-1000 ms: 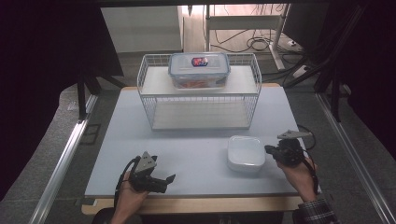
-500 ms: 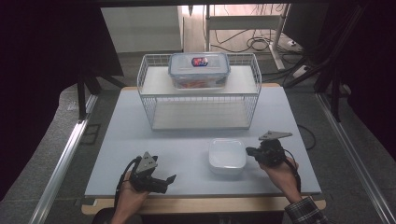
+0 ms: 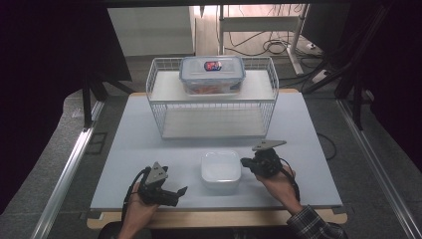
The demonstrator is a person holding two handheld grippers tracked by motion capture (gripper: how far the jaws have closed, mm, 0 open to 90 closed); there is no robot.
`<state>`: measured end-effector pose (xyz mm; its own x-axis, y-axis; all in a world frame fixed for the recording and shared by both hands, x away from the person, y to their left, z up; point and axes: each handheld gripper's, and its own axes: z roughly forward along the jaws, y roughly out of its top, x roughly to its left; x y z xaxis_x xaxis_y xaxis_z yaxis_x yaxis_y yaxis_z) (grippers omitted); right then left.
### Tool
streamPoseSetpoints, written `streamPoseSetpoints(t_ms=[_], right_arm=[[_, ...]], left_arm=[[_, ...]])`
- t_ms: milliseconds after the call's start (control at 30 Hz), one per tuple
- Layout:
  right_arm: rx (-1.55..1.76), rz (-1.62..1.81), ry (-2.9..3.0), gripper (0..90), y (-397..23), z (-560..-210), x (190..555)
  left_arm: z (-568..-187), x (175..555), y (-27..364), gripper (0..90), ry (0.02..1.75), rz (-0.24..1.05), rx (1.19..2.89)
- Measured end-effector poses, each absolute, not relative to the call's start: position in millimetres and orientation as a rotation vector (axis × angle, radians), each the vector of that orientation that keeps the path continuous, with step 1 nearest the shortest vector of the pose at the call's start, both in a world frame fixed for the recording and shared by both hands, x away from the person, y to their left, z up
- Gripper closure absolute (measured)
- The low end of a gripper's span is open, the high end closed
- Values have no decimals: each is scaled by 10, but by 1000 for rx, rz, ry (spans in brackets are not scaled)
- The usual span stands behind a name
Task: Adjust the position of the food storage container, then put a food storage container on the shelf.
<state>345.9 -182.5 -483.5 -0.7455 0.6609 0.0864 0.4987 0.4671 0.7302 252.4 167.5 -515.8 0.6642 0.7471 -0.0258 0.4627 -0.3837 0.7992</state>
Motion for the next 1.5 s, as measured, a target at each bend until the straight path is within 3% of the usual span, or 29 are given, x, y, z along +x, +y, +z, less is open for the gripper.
streamPoseSetpoints(t_ms=[133, 233, 633, 833, 967, 1500], right_arm=[[964, 1107, 2498, 890, -1780, -4842, 3456], [945, 1107, 2471, 837, -1832, -4813, 3415], [838, 1227, 2398, 370, -2065, -4696, 3211], [830, 1254, 2399, 203, -2110, -4723, 3172], [814, 1227, 2419, 141, -2131, -4761, 3127], [788, 1150, 2482, 48, -2145, -4856, 3129]], left_arm=[[-5157, 2518, 1677, 30, 933, 427, 2042], [-5146, 2508, 1679, 56, 917, 412, 2037], [-5140, 2494, 1674, 99, 890, 427, 2039], [-5143, 2491, 1669, 98, 889, 428, 2045], [-5157, 2501, 1679, 88, 889, 432, 2039], [-5178, 2528, 1692, 88, 838, 387, 2010]])
